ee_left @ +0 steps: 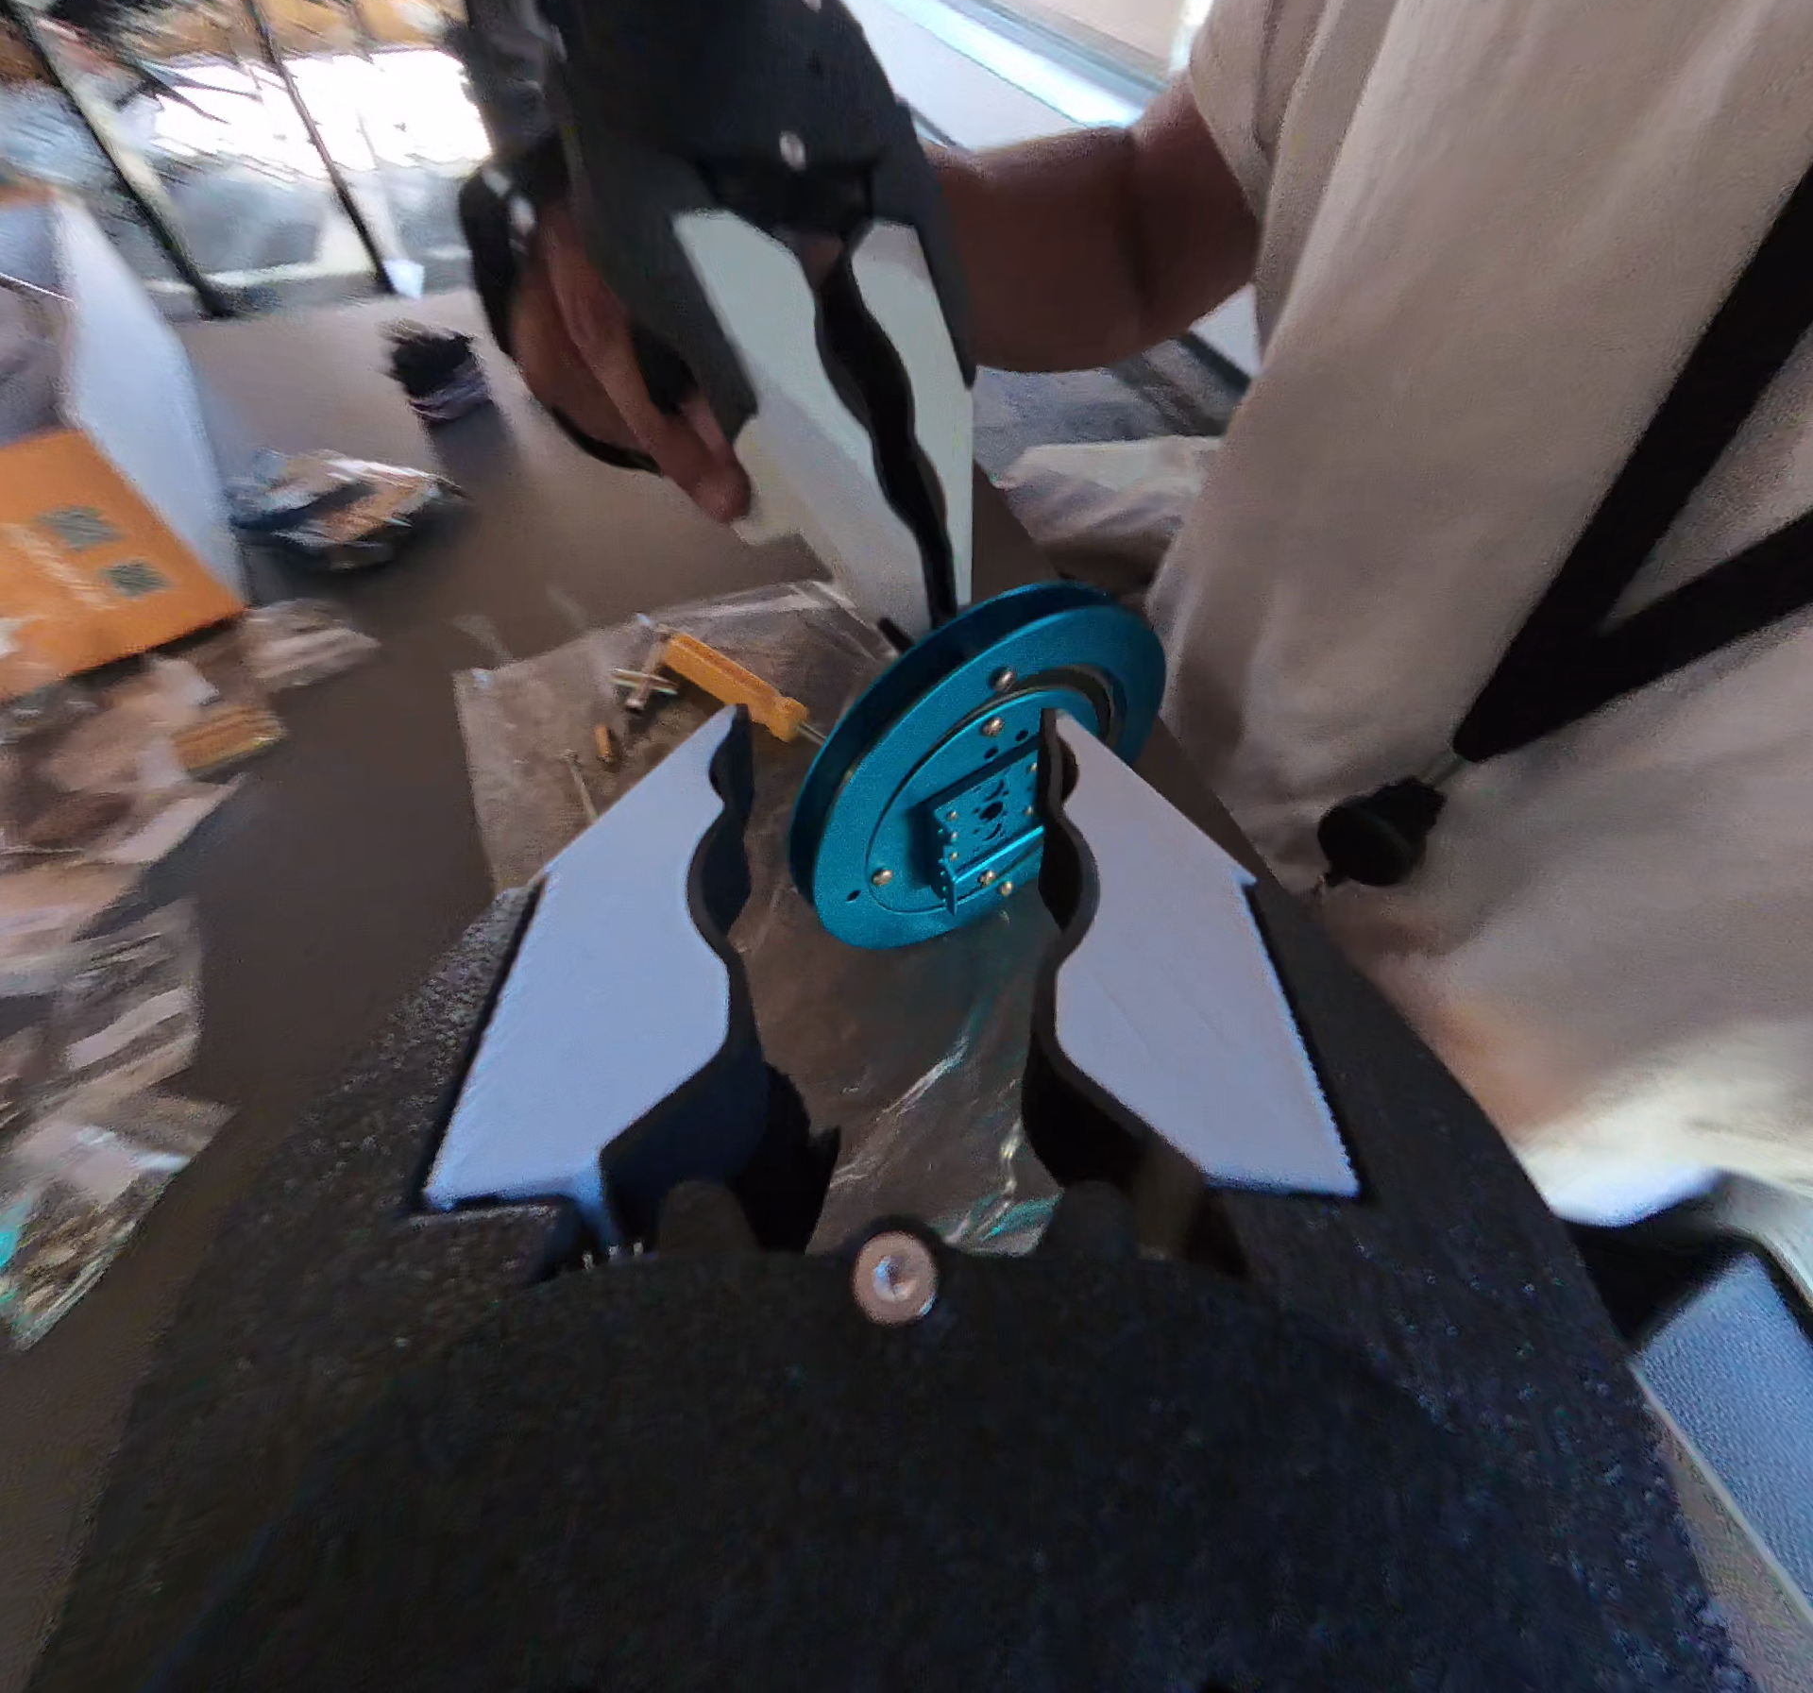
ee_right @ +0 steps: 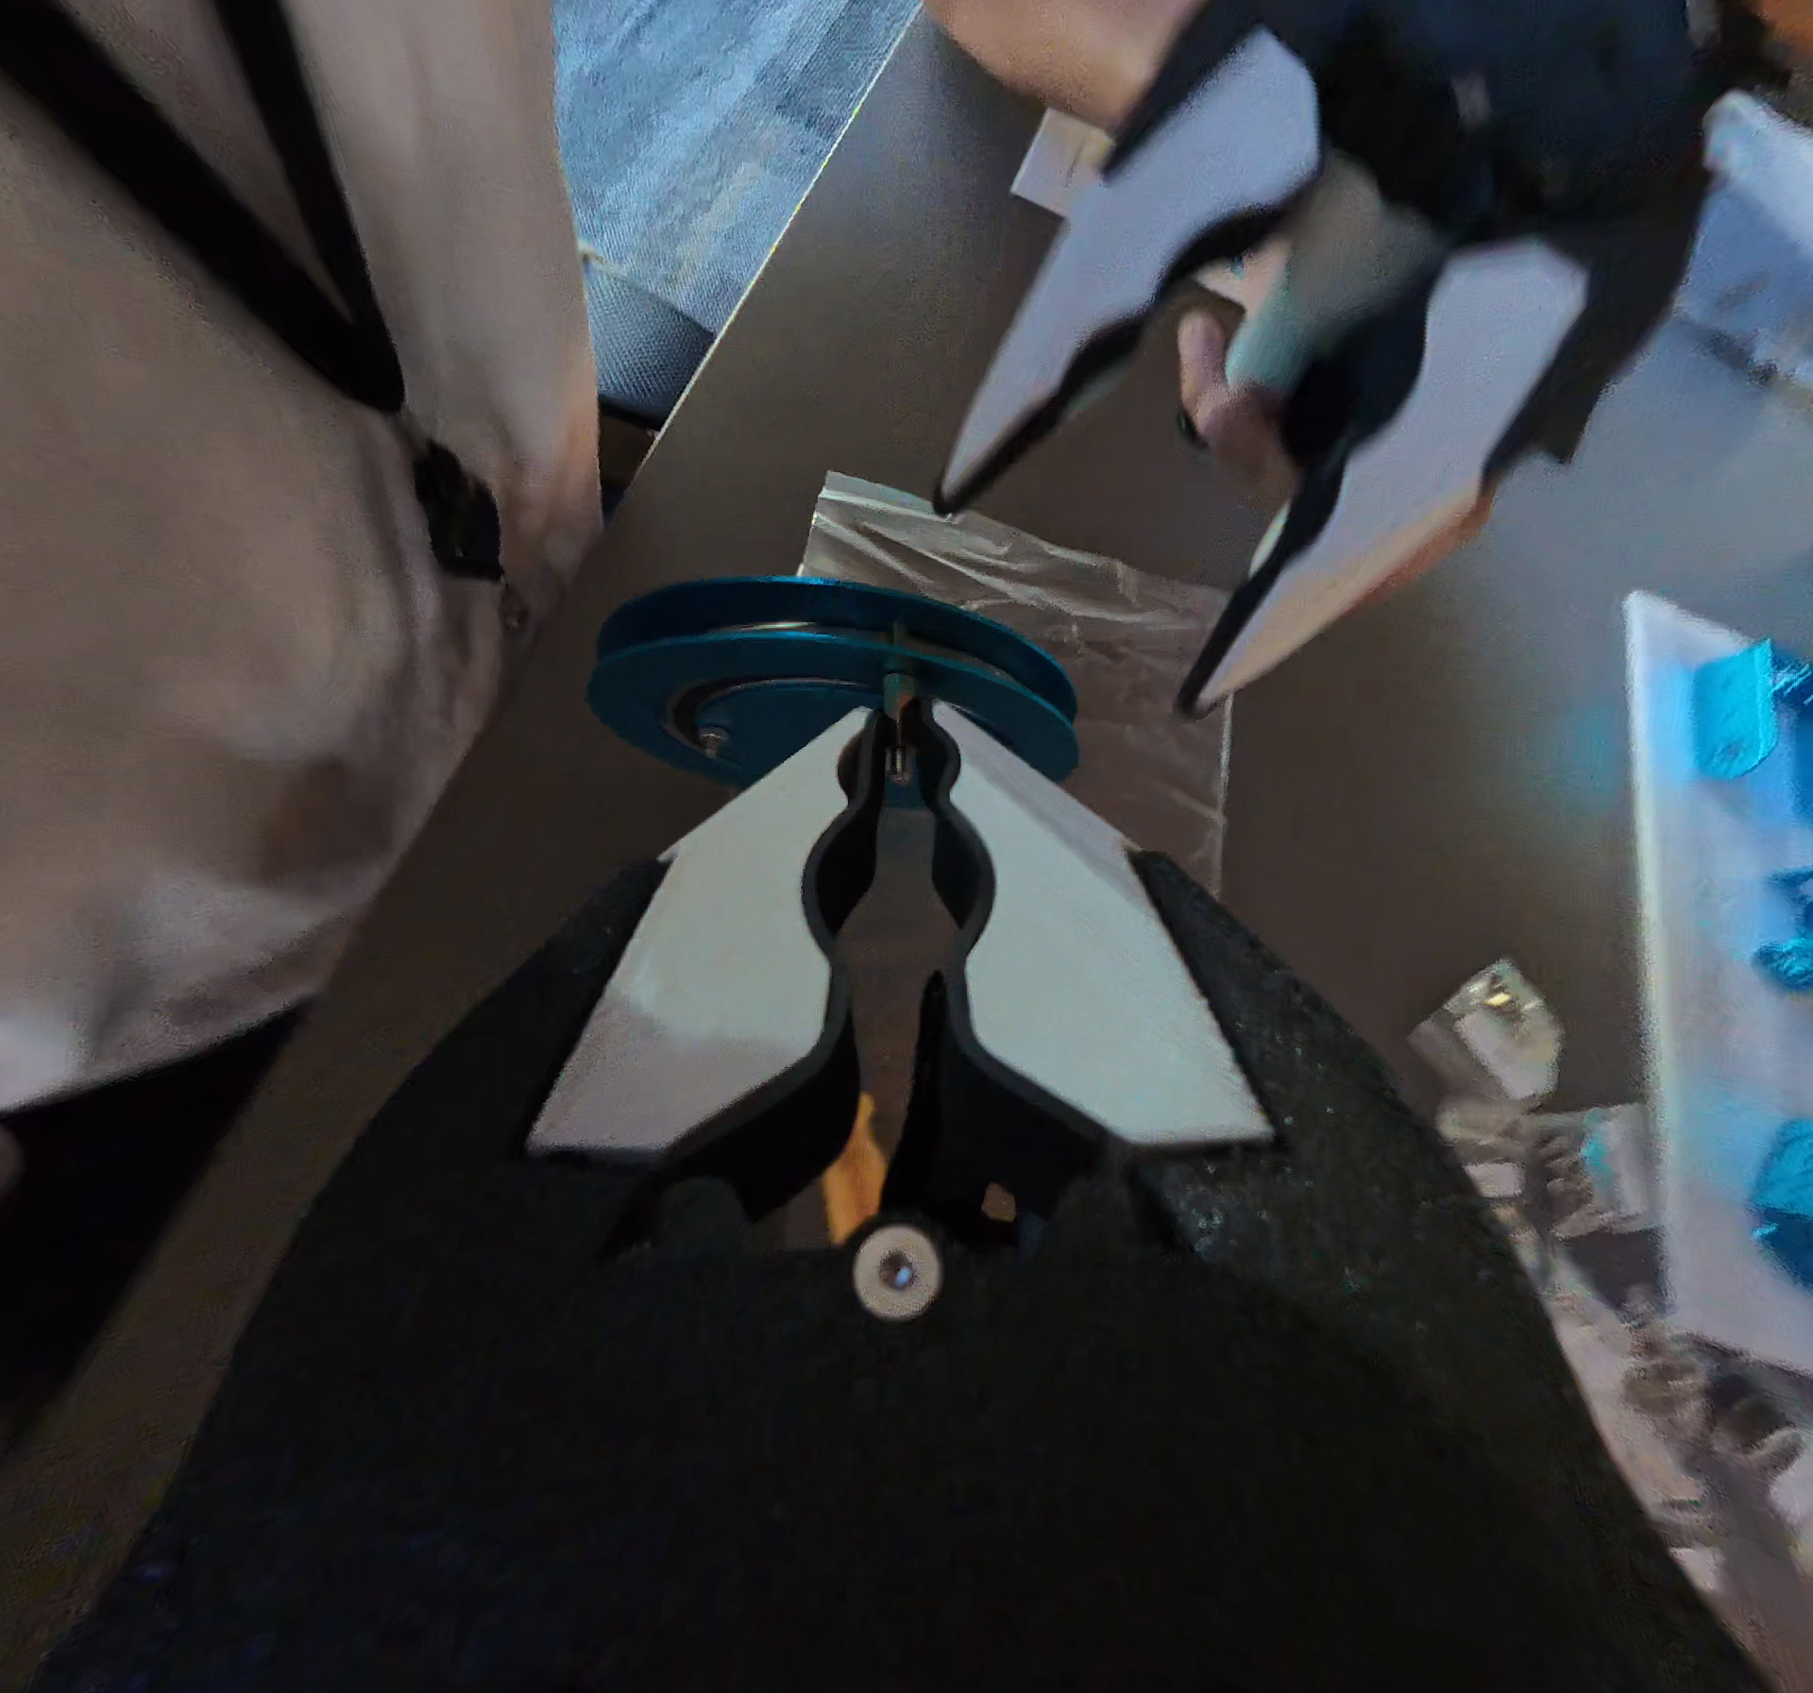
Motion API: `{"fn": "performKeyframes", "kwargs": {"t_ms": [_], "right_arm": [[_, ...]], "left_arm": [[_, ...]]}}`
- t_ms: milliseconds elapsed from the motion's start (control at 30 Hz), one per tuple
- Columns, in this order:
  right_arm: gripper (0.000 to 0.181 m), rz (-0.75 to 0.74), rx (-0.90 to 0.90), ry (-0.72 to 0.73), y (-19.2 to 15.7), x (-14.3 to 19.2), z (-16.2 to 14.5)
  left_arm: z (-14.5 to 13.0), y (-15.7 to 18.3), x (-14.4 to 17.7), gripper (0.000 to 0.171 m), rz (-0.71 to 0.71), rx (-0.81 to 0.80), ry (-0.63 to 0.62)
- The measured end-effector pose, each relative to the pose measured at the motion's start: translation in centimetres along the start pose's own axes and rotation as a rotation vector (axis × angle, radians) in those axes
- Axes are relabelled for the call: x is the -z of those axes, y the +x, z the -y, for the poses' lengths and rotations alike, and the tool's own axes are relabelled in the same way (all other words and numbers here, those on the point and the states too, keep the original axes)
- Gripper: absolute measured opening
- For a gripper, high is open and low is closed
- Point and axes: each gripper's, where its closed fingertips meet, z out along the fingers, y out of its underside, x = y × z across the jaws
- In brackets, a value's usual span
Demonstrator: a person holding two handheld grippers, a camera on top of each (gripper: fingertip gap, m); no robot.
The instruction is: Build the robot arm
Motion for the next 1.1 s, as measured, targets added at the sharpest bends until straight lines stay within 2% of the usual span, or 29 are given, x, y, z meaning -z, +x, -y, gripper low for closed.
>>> {"fn": "performKeyframes", "kwargs": {"t_ms": [67, 133, 200, 333, 600, 700, 833, 967, 1100], "right_arm": [[0.005, -0.006, 0.081, -0.020, 0.4, -0.2, 0.1], [0.005, 0.022, 0.084, -0.035, 0.7, -0.3, 0.0], [0.005, 0.034, 0.102, -0.043, 0.9, -0.4, 0.0], [0.005, 0.072, 0.085, -0.073, 0.9, -0.3, -0.2], [0.004, 0.102, 0.071, -0.084, -0.1, -0.7, 0.5], [0.004, 0.155, -0.022, -0.091, -0.8, -1.0, 0.9], [0.007, 0.103, -0.114, -0.077, -0.4, -0.7, 0.7], [0.010, 0.027, -0.072, -0.049, -0.1, -0.8, 0.4], [0.007, 0.067, -0.100, -0.016, -0.2, -0.6, 0.5]], "left_arm": [[-0.4, 0.7, -0.6, 0.057, -0.164, 0.016, 0.002], [-0.3, 1.4, -0.9, 0.045, -0.259, -0.020, 0.015], [-0.7, 0.9, -1.3, 0.035, -0.263, -0.074, -0.030], [-0.5, 0.9, -1.8, 0.026, -0.311, -0.066, -0.086], [-0.7, 2.2, -2.0, 0.024, -0.383, -0.017, -0.125], [-0.8, 3.0, -2.0, 0.020, -0.447, 0.027, -0.148], [-0.8, 2.8, -2.2, 0.015, -0.421, -0.007, -0.130], [-1.0, 2.6, -2.2, 0.013, -0.405, -0.021, -0.140], [-0.9, 2.8, -2.3, 0.013, -0.413, -0.016, -0.129]]}}
